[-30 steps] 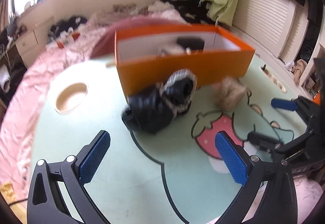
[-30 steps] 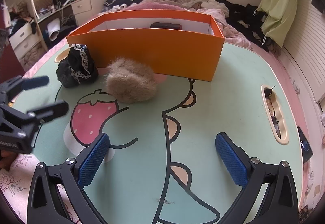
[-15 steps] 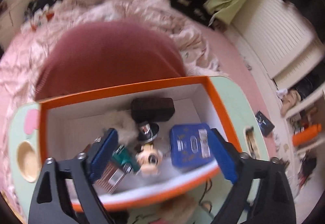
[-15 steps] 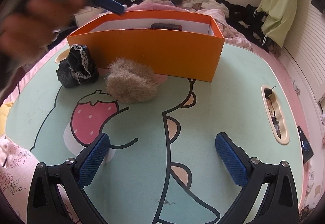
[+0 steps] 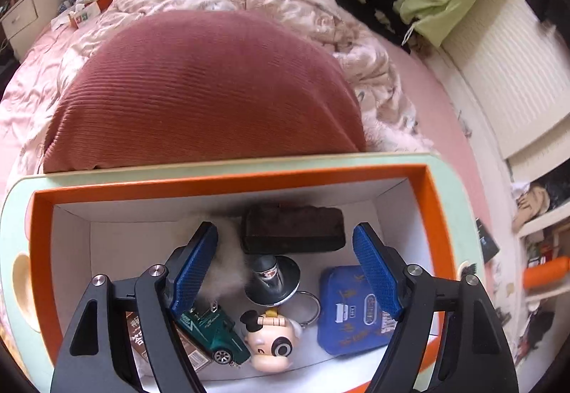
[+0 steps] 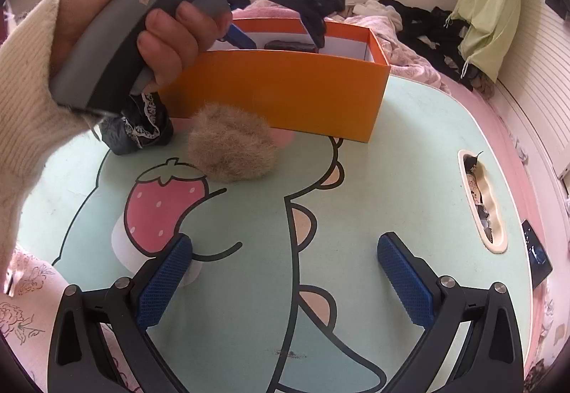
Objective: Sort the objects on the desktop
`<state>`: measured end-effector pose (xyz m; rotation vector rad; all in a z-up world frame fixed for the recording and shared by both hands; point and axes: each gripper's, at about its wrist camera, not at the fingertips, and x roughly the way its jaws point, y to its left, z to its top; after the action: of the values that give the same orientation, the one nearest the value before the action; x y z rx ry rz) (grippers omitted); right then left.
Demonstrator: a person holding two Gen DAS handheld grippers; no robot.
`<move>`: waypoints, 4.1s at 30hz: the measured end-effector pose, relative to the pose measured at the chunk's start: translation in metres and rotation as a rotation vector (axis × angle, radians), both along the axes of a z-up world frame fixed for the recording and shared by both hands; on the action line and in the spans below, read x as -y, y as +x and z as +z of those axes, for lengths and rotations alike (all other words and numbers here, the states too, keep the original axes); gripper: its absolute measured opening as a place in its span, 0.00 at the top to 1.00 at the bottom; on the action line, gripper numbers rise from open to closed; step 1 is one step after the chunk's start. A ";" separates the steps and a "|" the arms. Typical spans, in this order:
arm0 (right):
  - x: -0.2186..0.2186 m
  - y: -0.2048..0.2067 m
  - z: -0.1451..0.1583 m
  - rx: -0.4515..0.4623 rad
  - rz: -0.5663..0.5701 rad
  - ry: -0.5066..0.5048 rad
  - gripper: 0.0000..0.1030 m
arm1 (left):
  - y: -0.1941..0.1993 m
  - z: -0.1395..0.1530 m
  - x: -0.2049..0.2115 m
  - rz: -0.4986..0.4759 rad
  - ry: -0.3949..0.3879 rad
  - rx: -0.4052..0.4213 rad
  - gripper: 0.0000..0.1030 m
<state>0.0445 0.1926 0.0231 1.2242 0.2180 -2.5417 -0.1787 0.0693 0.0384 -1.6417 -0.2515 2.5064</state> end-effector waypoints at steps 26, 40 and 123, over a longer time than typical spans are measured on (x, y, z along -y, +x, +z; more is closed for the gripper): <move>0.001 -0.001 -0.002 -0.001 -0.002 -0.003 0.00 | 0.173 0.076 0.043 -0.218 0.044 -0.366 0.41; 0.001 0.000 -0.003 -0.002 -0.003 -0.004 0.00 | 0.193 0.013 0.034 -0.198 -0.073 -0.349 0.40; 0.050 -0.168 0.105 0.178 0.009 -0.300 0.67 | 0.196 -0.047 0.080 -0.058 -0.159 -0.205 0.00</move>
<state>-0.1240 0.1431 0.1283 1.3117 -0.1902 -2.3319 0.0175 -0.0110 -0.0086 -1.4042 0.0185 2.6840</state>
